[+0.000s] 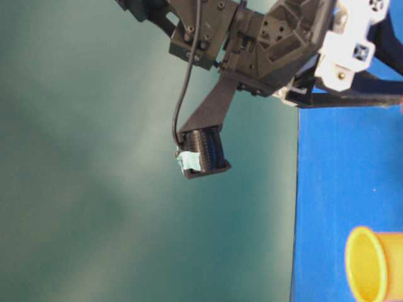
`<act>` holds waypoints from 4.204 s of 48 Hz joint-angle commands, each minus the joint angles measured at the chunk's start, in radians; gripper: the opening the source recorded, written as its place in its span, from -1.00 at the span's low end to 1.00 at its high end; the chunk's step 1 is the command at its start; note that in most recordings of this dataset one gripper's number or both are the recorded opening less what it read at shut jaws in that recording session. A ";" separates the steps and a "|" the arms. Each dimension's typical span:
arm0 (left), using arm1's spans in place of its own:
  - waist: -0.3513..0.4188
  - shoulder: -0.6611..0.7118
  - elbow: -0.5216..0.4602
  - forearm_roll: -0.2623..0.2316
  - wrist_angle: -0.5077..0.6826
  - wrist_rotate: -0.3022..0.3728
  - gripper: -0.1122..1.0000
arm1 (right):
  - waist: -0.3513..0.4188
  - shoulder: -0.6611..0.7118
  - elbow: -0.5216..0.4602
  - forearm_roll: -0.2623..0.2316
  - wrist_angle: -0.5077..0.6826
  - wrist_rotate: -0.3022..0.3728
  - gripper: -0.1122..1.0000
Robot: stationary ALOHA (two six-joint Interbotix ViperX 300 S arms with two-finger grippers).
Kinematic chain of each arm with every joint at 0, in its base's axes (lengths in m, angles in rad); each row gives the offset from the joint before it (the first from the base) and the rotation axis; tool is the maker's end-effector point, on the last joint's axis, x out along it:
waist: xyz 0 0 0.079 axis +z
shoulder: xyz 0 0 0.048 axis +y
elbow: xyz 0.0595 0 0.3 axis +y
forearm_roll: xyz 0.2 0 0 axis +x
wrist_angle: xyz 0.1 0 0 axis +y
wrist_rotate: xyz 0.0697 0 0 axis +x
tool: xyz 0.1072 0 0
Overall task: Move the block forward with right arm.
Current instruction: 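Lower the right gripper around the orange cube and close it, then lift the orange cube off the table with the right gripper, then carry the held cube with the right gripper toward the front-right edge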
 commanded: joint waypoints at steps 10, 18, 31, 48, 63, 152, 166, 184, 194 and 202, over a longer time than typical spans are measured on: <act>0.000 0.005 -0.034 0.003 -0.006 0.003 -0.78 | -0.011 -0.012 -0.014 0.000 -0.015 0.002 0.37; 0.000 0.006 -0.034 0.002 -0.005 0.003 -0.78 | -0.008 0.000 -0.012 0.008 -0.018 0.003 0.37; 0.000 0.005 -0.034 0.002 -0.005 0.003 -0.78 | 0.002 0.015 -0.012 0.017 -0.049 0.006 0.31; 0.000 0.005 -0.034 0.003 -0.005 0.003 -0.78 | 0.009 0.005 -0.021 0.018 -0.032 0.008 -0.07; 0.000 0.005 -0.034 0.003 -0.003 0.003 -0.78 | 0.012 -0.118 -0.052 0.018 0.054 0.014 -0.07; 0.000 0.006 -0.041 0.002 0.003 0.000 -0.78 | 0.285 -0.379 -0.354 0.038 0.509 0.196 -0.07; 0.000 0.006 -0.041 0.002 0.003 0.000 -0.78 | 0.347 -0.344 -0.420 0.037 0.509 0.196 -0.07; 0.000 0.005 -0.041 0.002 0.003 0.000 -0.78 | 0.431 -0.288 -0.492 0.037 0.505 0.201 -0.07; 0.000 0.006 -0.043 0.002 0.003 -0.002 -0.78 | 0.469 -0.270 -0.517 0.037 0.462 0.235 -0.07; 0.000 0.006 -0.043 0.003 0.003 -0.002 -0.78 | 0.491 -0.268 -0.520 0.037 0.430 0.262 -0.07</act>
